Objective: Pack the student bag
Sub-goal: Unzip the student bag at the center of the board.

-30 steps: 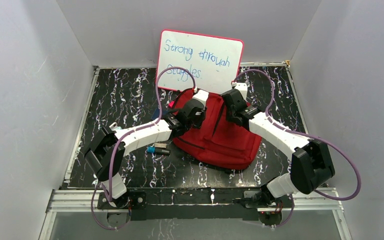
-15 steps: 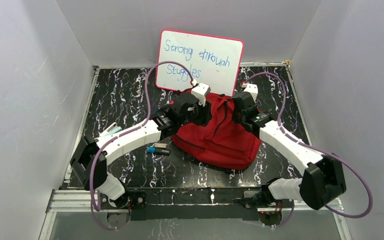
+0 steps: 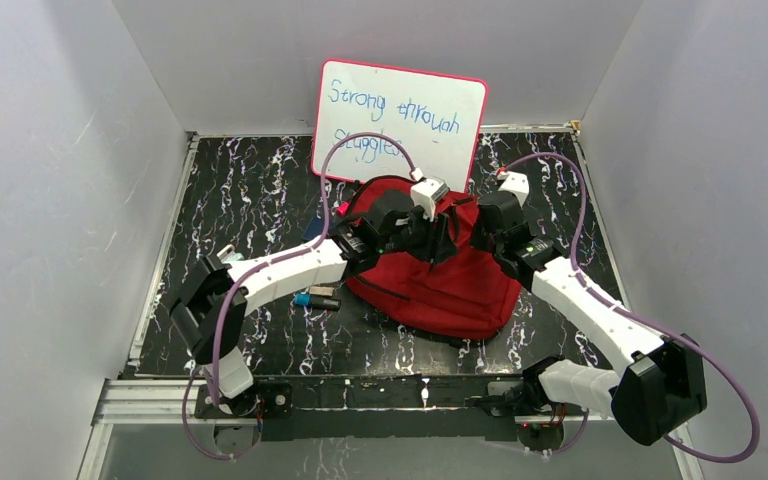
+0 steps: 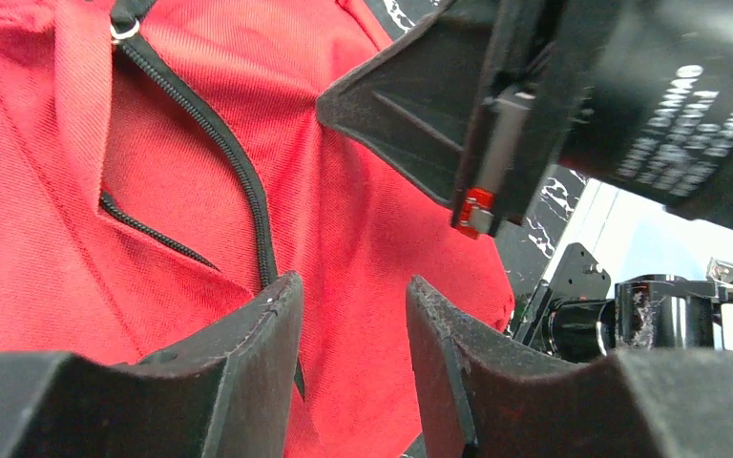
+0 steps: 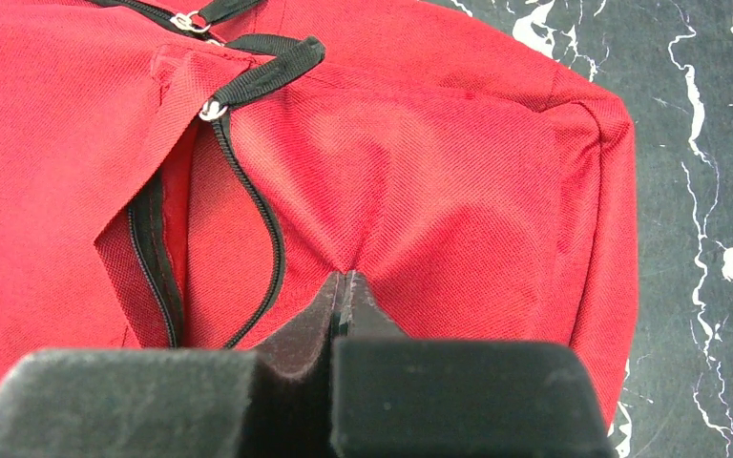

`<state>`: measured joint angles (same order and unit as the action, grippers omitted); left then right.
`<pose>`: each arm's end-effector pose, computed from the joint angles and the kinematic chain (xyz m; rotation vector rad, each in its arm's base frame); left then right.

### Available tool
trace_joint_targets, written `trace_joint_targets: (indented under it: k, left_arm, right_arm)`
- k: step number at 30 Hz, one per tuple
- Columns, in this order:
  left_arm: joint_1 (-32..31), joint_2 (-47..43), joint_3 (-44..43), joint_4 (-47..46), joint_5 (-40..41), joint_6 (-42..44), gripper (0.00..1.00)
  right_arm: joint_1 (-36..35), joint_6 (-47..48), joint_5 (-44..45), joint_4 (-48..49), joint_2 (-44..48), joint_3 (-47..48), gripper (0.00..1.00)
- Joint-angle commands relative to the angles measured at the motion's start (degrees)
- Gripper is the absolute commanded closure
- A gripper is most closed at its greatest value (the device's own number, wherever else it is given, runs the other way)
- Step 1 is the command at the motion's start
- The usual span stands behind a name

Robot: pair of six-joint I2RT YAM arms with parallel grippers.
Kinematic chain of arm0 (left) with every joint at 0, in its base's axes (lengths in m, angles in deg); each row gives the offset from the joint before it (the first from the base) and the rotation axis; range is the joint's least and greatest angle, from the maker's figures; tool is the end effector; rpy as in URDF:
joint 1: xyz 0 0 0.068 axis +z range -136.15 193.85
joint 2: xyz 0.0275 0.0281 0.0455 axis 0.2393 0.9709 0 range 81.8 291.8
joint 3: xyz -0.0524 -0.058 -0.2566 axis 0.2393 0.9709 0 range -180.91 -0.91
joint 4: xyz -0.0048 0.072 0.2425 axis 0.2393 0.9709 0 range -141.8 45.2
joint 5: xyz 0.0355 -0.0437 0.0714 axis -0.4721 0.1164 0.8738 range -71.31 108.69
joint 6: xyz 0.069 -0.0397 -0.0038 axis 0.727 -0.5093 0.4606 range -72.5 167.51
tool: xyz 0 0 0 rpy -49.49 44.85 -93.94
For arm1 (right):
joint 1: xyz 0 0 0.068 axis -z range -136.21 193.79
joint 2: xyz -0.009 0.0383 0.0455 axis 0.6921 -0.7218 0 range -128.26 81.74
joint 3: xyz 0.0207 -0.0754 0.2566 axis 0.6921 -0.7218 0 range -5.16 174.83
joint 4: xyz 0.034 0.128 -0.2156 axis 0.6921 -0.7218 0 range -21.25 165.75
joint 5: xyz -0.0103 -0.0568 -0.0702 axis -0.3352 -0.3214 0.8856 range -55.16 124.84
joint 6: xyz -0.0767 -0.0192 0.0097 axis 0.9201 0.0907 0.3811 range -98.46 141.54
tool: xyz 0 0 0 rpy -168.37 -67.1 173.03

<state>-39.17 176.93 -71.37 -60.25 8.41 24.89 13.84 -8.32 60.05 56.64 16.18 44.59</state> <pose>0.2418 -0.3418 0.2883 0.6512 1.8841 -1.0566 0.2465 0.1085 0.2651 0.2436 2.1043 0.1394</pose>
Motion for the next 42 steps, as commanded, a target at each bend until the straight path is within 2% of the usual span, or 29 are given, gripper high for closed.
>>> trace_joint_targets:
  k: [1,5,9,16,19,23,27,42]
  left_arm:
    - [0.10,1.55,-2.23,-3.66,-2.18,-1.25,0.57]
    - [0.31,3.77,-3.65,-4.30,-1.40,-0.37,0.56]
    - [0.95,6.52,-5.77,-0.67,1.17,0.02,0.55]
    - [2.34,7.23,-5.26,3.14,5.18,-0.77,0.47]
    - [2.74,7.78,-5.17,3.34,1.77,-1.15,0.46]
    - [2.74,8.62,-4.51,0.97,-9.19,-1.12,0.45]
    - [2.74,10.08,-4.76,0.13,-15.96,-1.61,0.45]
    - [2.33,11.23,-6.57,-0.50,-23.05,-2.56,0.46]
  right_arm:
    - [0.66,-0.21,0.37,1.20,1.91,-0.36,1.00]
    - [0.78,-0.27,0.36,1.12,2.08,-0.69,1.00]
    - [0.90,-0.37,0.29,1.01,2.66,-1.04,1.00]
    - [1.17,-0.10,0.55,0.52,3.43,-0.98,1.00]
    - [1.30,-0.10,0.41,0.57,3.49,-1.06,1.00]
    - [1.38,-0.19,0.45,0.51,3.64,-1.23,1.00]
    - [1.43,-0.28,0.45,0.49,3.90,-1.46,1.00]
    - [1.74,-1.25,0.25,0.63,4.70,-2.29,1.00]
